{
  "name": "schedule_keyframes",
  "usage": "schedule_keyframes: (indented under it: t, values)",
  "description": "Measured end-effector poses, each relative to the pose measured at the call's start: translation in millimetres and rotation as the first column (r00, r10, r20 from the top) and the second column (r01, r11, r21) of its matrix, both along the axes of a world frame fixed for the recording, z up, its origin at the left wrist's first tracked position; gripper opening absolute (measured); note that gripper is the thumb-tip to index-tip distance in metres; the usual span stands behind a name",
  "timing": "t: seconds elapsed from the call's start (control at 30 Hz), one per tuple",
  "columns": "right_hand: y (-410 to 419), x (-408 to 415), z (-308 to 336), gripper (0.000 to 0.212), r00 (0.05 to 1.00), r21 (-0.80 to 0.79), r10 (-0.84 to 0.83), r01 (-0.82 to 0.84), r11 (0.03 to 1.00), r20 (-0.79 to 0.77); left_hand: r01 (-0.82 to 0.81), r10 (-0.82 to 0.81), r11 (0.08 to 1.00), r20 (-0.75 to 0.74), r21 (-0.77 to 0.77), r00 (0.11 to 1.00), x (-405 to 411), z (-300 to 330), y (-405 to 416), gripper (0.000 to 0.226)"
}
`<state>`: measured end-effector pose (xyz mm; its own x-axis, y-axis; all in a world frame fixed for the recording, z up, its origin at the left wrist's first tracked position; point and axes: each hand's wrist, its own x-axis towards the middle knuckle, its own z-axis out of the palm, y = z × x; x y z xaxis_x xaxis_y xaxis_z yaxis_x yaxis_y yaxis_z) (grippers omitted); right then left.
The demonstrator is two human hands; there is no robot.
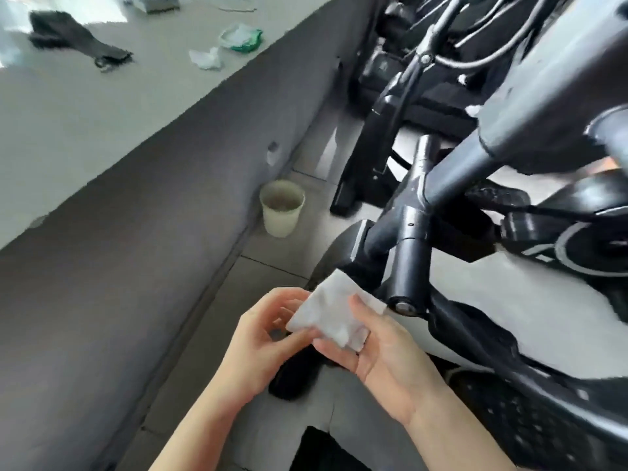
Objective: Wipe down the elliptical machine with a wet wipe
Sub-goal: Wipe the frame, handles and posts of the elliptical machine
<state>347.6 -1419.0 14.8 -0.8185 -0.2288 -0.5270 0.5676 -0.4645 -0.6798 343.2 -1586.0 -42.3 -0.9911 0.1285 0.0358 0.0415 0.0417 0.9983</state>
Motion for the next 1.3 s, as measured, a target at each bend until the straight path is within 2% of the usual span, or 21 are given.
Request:
schedule_keyframes:
  t: [0.1,0.23,0.33,0.4,0.43,0.47,0.53,0.57,0.63,0.67,0.7,0.73,0.77,0.8,0.87,0.93,1.0,1.13,1.23,1.3]
  values:
    - [17.1,-18.1,13.6,0.037,0.975,0.006,-0.203,0.204,0.979,-0.086,0.163,-0.161,0.986,-0.076,0.017,0.984,-49.0,9.2,18.1,0.028]
    - [48.1,-37.5,40.3,0.035,0.873,0.019,-0.406,0.427,0.904,-0.270,0.249,-0.245,0.968,-0.212,-0.006,0.946,-105.4,29.2,53.0,0.018]
    - [65.0,-47.1,55.4,0.033,0.741,0.067,-0.525,0.602,0.796,-0.418,0.297,-0.297,0.954,-0.317,-0.049,0.901,-143.0,45.0,83.5,0.014]
    - [74.1,-51.7,65.0,0.046,0.641,0.126,-0.601,0.727,0.675,-0.477,0.328,-0.334,0.941,-0.405,-0.086,0.851,-164.5,56.7,108.3,0.012]
    - [77.9,-53.1,69.9,0.054,0.589,0.170,-0.623,0.782,0.600,-0.515,0.348,-0.352,0.932,-0.459,-0.098,0.815,-173.3,63.4,121.0,0.010]
    - [81.5,-54.7,76.1,0.053,0.544,0.216,-0.614,0.822,0.527,-0.572,0.363,-0.365,0.925,-0.526,-0.112,0.768,-182.9,71.5,134.3,0.009]
    - [87.1,-57.9,88.0,0.028,0.475,0.303,-0.519,0.872,0.384,-0.711,0.374,-0.364,0.917,-0.680,-0.140,0.636,-204.5,89.1,159.7,0.009]
    - [87.8,-60.3,93.8,0.021,0.428,0.333,-0.465,0.902,0.275,-0.775,0.377,-0.355,0.914,-0.750,-0.151,0.558,-217.8,96.4,171.9,0.011]
    - [88.1,-69.0,107.3,0.020,0.308,0.342,-0.365,0.939,-0.032,-0.879,0.379,-0.320,0.913,-0.841,-0.151,0.436,-244.7,109.6,193.0,0.016]
    - [89.6,-75.3,113.7,0.019,0.259,0.323,-0.274,0.919,-0.225,-0.926,0.380,-0.293,0.915,-0.866,-0.131,0.405,-257.2,116.2,201.8,0.018]
    - [92.3,-83.9,121.2,0.020,0.254,0.289,-0.138,0.856,-0.429,-0.957,0.389,-0.262,0.915,-0.887,-0.104,0.380,-269.2,122.7,210.2,0.021]
    - [97.9,-94.9,126.6,0.023,0.315,0.247,0.002,0.748,-0.616,-0.949,0.403,-0.233,0.912,-0.907,-0.079,0.350,-279.7,129.8,218.8,0.025]
    - [104.8,-108.3,132.3,0.027,0.444,0.221,0.106,0.622,-0.751,-0.890,0.418,-0.210,0.906,-0.926,-0.064,0.314,-288.2,136.7,228.3,0.031]
    - [112.7,-122.2,135.7,0.030,0.598,0.223,0.142,0.494,-0.840,-0.789,0.428,-0.191,0.902,-0.943,-0.059,0.274,-295.3,142.9,239.2,0.037]
    - [124.0,-146.9,134.9,0.031,0.820,0.267,0.045,0.237,-0.934,-0.571,0.432,-0.180,0.899,-0.963,-0.077,0.202,-306.0,151.1,262.0,0.046]
    - [129.6,-156.9,121.1,0.032,0.924,0.255,-0.040,0.063,-0.965,-0.381,0.414,-0.181,0.904,-0.971,-0.102,0.154,-312.9,150.4,278.8,0.048]
    - [130.6,-150.4,110.8,0.037,0.971,0.210,-0.034,0.017,-0.978,-0.237,0.421,-0.180,0.901,-0.974,-0.107,0.138,-317.9,144.9,284.0,0.047]
    - [141.2,-114.2,121.7,0.042,0.999,0.171,0.029,0.035,-0.985,-0.036,0.430,-0.172,0.896,-0.978,-0.106,0.117,-318.7,143.9,285.1,0.047]
    - [143.8,-84.5,127.8,0.044,0.996,0.216,0.088,0.083,-0.973,0.014,0.448,-0.154,0.891,-0.979,-0.079,0.134,-319.5,145.2,286.3,0.049]
    - [142.0,-66.7,130.6,0.041,0.992,0.222,0.125,0.123,-0.967,-0.006,0.461,-0.143,0.885,-0.980,-0.064,0.140,-320.2,143.9,287.1,0.051]
